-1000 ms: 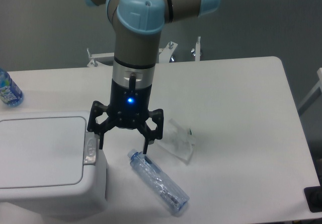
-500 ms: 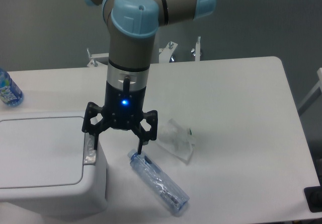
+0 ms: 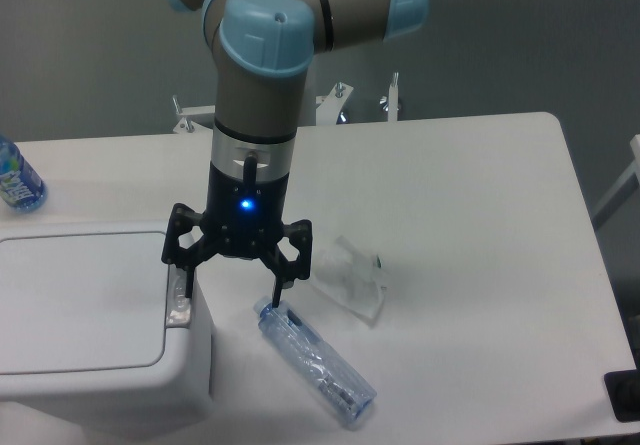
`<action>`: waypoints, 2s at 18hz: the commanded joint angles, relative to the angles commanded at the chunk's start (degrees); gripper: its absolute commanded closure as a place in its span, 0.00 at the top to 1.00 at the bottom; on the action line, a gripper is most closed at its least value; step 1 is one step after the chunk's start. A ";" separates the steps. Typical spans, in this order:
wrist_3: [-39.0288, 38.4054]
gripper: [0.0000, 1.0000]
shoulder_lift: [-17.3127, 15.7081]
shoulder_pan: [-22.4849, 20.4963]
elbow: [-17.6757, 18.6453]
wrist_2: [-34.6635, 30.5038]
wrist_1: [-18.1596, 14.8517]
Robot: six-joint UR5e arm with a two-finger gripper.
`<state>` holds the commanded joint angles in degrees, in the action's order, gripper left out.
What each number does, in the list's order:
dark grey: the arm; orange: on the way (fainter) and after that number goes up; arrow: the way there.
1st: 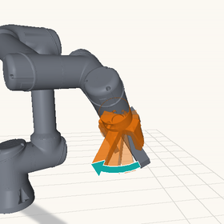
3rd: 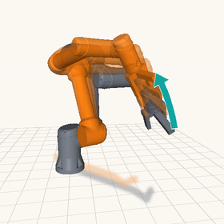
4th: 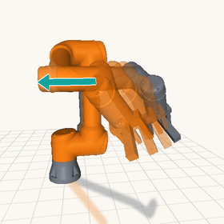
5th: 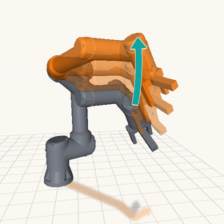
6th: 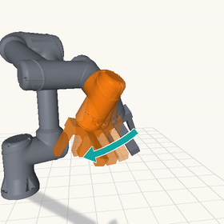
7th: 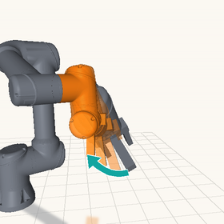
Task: Open the trash can
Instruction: 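Lift the gripper up away from the opened trash can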
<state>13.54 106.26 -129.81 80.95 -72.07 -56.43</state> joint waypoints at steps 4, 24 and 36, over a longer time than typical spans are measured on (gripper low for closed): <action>0.00 1.00 0.26 0.00 0.00 0.00 0.00; 2.63 1.00 -3.33 -9.84 -6.50 -2.53 0.26; 33.21 1.00 -8.00 -18.27 2.19 -20.57 -7.56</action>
<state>46.74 98.26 -148.08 83.14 -92.64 -63.99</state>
